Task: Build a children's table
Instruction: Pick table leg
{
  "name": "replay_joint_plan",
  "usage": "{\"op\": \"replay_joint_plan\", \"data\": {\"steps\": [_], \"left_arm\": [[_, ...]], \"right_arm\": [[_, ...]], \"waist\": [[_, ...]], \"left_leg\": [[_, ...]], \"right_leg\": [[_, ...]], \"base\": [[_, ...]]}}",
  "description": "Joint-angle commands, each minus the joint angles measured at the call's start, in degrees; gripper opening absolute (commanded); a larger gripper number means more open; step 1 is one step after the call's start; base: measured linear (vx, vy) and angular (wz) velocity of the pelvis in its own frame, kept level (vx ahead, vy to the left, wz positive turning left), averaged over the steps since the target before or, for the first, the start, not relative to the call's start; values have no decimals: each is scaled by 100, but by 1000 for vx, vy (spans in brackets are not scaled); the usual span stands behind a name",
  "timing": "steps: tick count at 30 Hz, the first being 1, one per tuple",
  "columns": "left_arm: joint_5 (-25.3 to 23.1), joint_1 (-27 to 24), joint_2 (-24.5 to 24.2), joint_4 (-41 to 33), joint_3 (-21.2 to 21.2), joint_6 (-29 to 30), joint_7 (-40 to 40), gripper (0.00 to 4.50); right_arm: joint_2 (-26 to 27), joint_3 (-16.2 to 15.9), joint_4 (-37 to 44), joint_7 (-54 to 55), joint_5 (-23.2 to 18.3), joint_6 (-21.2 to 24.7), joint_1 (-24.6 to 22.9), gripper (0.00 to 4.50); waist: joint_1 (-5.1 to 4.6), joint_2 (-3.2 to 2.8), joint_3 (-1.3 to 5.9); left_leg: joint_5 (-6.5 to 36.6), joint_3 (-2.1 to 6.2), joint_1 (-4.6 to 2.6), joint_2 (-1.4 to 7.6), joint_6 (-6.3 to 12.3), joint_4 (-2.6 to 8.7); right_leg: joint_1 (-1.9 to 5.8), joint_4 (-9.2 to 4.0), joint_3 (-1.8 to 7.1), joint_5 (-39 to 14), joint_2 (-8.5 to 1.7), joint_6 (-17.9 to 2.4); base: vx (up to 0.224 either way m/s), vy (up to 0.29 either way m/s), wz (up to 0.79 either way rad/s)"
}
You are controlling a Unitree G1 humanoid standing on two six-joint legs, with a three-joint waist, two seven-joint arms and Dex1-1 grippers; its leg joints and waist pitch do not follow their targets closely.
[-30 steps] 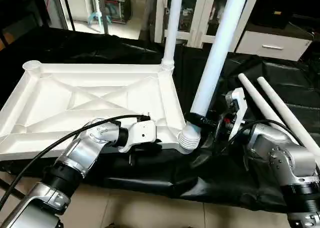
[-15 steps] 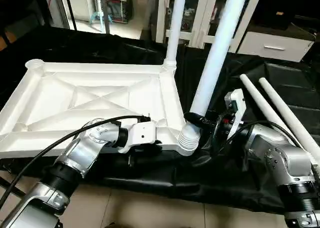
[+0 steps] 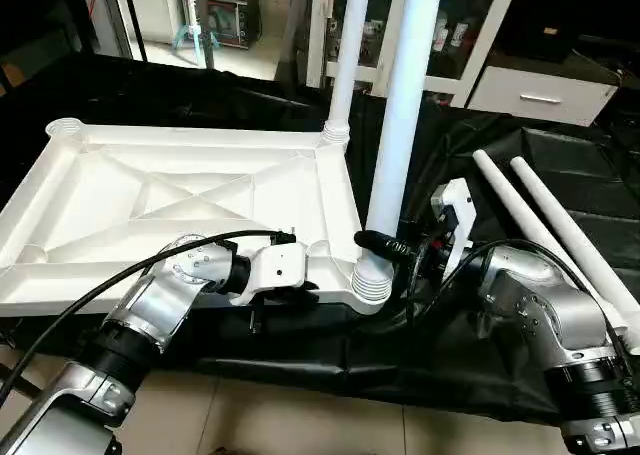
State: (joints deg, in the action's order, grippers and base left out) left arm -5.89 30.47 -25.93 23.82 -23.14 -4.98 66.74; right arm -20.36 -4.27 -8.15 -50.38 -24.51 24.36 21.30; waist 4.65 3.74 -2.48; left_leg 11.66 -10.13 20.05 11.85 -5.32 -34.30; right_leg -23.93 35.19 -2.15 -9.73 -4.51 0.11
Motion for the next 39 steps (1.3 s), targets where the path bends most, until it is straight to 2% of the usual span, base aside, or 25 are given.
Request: {"op": "replay_joint_plan", "data": {"steps": [1, 2, 3, 7, 11, 12, 13, 14, 15, 16, 17, 19, 20, 26, 31, 34, 39], "left_arm": [[63, 112, 98, 4, -115, -161, 139, 0], [65, 122, 96, 25, -107, -159, 140, 0], [74, 126, 92, 39, -98, -158, 144, 0], [74, 126, 92, 39, -98, -158, 144, 0], [74, 126, 92, 39, -98, -158, 144, 0], [97, 168, 102, 109, -73, -162, 161, 0], [100, 176, 104, 121, -69, -163, 164, 0], [107, 235, 124, 209, -29, -184, 152, 0], [107, 238, 125, 213, -27, -184, 151, 0], [105, 262, 130, 245, -12, -190, 145, 0], [97, 298, 134, 295, 11, -199, 117, 0], [94, 329, 133, 340, 21, -205, 112, 0], [93, 341, 133, 358, 23, -209, 113, 0], [74, 368, 143, 414, 35, -227, 79, 0], [-7, 436, 179, 550, 72, -277, -88, 0], [-26, 452, 176, 583, 88, -284, -128, 0], [-43, 451, 166, 586, 101, -275, -161, 0]], "right_arm": [[44, 95, -246, 205, 76, -18, -137, 181], [77, 160, -290, 267, 58, -47, -171, 181], [118, 232, -333, 343, 47, -94, -223, 181], [118, 232, -333, 343, 47, -94, -223, 181], [118, 232, -333, 343, 47, -94, -223, 181], [240, 481, -401, 540, -30, -230, -452, 181], [259, 522, -403, 566, -49, -248, -498, 181], [384, 776, -380, 701, -186, -386, -796, 181], [389, 785, -379, 706, -191, -391, -807, 181], [429, 855, -362, 744, -224, -466, -905, 181], [482, 919, -324, 768, -259, -544, -1013, 181], [509, 925, -275, 761, -249, -594, -1109, 181], [517, 923, -255, 759, -247, -602, -1136, 181], [523, 880, -173, 732, -163, -821, -1231, 181], [310, 530, -1, 479, 228, -1324, -1500, 181], [230, 439, 69, 372, 297, -1423, -1616, 181], [165, 375, 54, 313, 352, -1493, -1683, 181]], "waist": [[-27, -51, 334], [-24, -73, 332], [-26, -52, 333], [-31, -54, 322], [-34, -53, 330], [-32, -90, 332], [-16, -118, 333], [-19, -100, 330], [5, -97, 333], [-12, -73, 332], [-3, -88, 321], [-17, -91, 310], [0, -113, 313], [-4, -109, 319], [4, -80, 297], [7, -81, 286], [0, -77, 283]], "left_leg": [[1014, -26, -26, 101, -13, 435], [1032, -21, -25, 100, -23, 437], [1126, -18, -26, 99, -44, 443], [1240, -5, -29, 105, -75, 458], [1145, -3, -22, 104, -64, 454], [1128, 0, -25, 104, -71, 456], [1200, -21, -57, 110, -76, 453], [1231, -16, -47, 110, -79, 452], [1309, -11, -48, 110, -88, 464], [1313, 7, -13, 101, -83, 478], [1374, 4, -31, 108, -80, 482], [1535, 9, -34, 105, -85, 492], [1552, 11, -58, 112, -97, 490], [1457, 19, -30, 116, -90, 497], [1615, 22, -16, 108, -83, 511], [1776, 26, -40, 121, -68, 513], [1789, 41, -18, 125, -47, 527]], "right_leg": [[277, -359, 190, -982, -266, -1108], [275, -359, 191, -982, -268, -1114], [277, -368, 186, -1088, -271, -1110], [275, -394, 184, -1313, -271, -1045], [279, -376, 183, -1148, -263, -1064], [278, -367, 182, -1096, -264, -1083], [248, -401, 190, -1056, -273, -1102], [255, -393, 188, -1044, -272, -1115], [262, -404, 180, -1110, -275, -1111], [299, -391, 173, -1131, -263, -1083], [276, -403, 175, -1206, -264, -1077], [263, -444, 175, -1506, -270, -1012], [248, -452, 181, -1572, -280, -986], [264, -427, 175, -1326, -272, -1011], [261, -475, 177, -1692, -276, -874], [226, -504, 185, -1919, -286, -834], [234, -505, 184, -1975, -292, -810]], "base": [[0, 0, 0], [0, 0, 0], [0, 0, 0], [0, 0, 0], [0, 0, 0], [0, 0, 0], [0, 0, 0], [0, 0, 0], [0, 0, 0], [0, 0, 0], [0, 0, 0], [0, 0, 0], [0, 0, 0], [0, 0, 0], [0, 0, 0], [0, 0, 0], [0, 0, 0]]}}
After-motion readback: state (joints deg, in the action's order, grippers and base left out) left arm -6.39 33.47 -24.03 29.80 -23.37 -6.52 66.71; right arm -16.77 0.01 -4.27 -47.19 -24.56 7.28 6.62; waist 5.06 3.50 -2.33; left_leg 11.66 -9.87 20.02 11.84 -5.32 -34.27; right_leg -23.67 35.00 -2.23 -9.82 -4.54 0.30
